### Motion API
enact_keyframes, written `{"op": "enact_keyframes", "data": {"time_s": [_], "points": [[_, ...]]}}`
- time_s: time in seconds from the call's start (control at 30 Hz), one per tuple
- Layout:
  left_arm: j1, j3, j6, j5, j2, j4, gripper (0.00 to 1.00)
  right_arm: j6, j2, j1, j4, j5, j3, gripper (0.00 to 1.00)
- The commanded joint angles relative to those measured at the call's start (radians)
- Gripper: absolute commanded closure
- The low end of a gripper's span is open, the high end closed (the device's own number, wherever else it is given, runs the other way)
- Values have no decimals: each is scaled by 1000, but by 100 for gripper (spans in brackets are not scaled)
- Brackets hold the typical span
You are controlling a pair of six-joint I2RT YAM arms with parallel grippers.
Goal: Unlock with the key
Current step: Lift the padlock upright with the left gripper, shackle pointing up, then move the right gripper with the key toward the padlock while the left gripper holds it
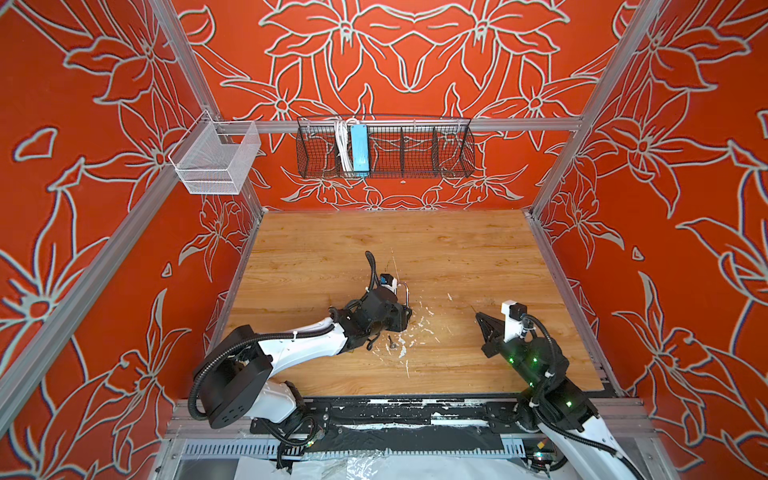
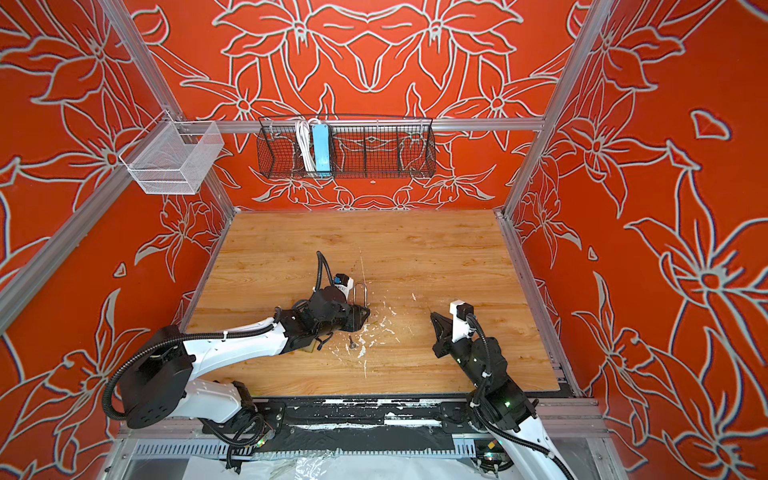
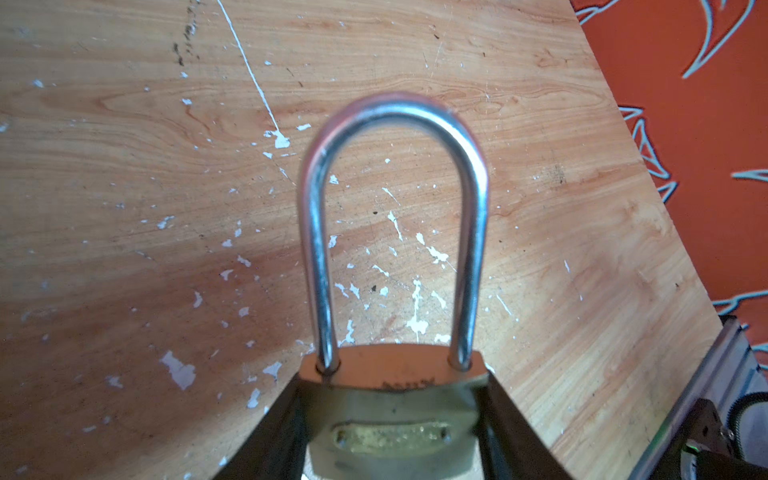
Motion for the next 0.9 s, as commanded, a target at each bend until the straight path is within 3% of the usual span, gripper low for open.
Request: {"op": "enact_keyframes", "data": {"time_s": [0.0,0.13,0.43,0.53,0.73,0.87], "points": [[17,14,15,43,-22,116,100,87,15,-5,111,-47,-54,100],[39,2,-6,75,-24,125,100,186,77,-4,254,-59,-128,100],[139,-84,-144,161,-56,221,100,234,116,0,305,40,-129,100],[161,-80,-166,181,-56,210,100,223,214,0,356,25,-97,100],[185,-91,-167,190,-75,217,100,189,579,2,413,-54,115,100],[197,-104,-171,186,-94,221,100,250,705,12,597,-52,92,100]]}}
